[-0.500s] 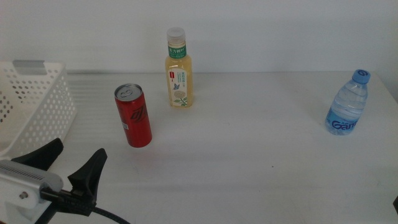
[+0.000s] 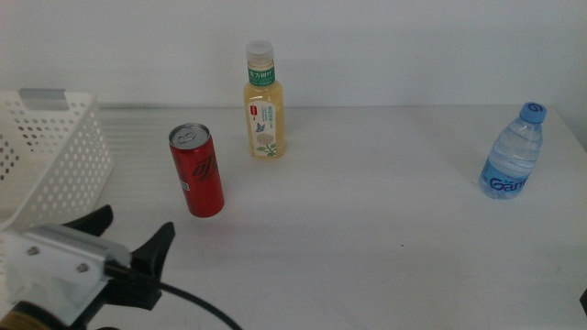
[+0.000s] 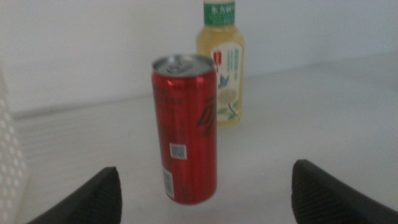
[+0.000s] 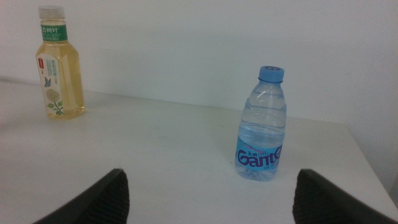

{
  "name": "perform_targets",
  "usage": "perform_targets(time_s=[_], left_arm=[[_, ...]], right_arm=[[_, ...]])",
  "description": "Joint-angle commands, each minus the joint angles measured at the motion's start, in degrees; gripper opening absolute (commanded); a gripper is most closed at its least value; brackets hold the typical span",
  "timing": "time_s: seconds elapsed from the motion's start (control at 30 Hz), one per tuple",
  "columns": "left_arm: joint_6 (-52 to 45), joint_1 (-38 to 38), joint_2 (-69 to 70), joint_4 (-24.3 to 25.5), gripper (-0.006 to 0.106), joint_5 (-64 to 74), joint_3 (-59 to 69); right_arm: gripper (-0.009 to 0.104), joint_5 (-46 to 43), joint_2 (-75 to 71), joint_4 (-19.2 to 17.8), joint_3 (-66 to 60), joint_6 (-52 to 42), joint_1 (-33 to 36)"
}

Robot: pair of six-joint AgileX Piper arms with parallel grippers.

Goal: Use arms to grab the bottles and put them into the dustbin to the left of the table.

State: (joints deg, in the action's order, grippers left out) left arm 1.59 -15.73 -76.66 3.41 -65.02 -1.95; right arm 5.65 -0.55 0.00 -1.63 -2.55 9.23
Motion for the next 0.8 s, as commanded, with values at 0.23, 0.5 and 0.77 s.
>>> perform_targets(time_s=[0.23,0.5,0.77], left_arm=[[1.6,-0.1,-9.7,0.3,0.09,-10.3,-6.8],[2.0,-0.1,-16.1,-0.4,0.09,-10.3,-13.3],[3.0,-0.1,-22.0,-0.4,0.09,-9.4,-19.4]], right_arm=[[0.072,-4.3,-1.6,-0.3,0.5,-0.7,-0.3],[0.072,-4.3,-1.6,-0.3,0.5,-0.7,-0.3],[0.072,-4.3,-1.6,-0.3,0.5,-0.7,-0.3]])
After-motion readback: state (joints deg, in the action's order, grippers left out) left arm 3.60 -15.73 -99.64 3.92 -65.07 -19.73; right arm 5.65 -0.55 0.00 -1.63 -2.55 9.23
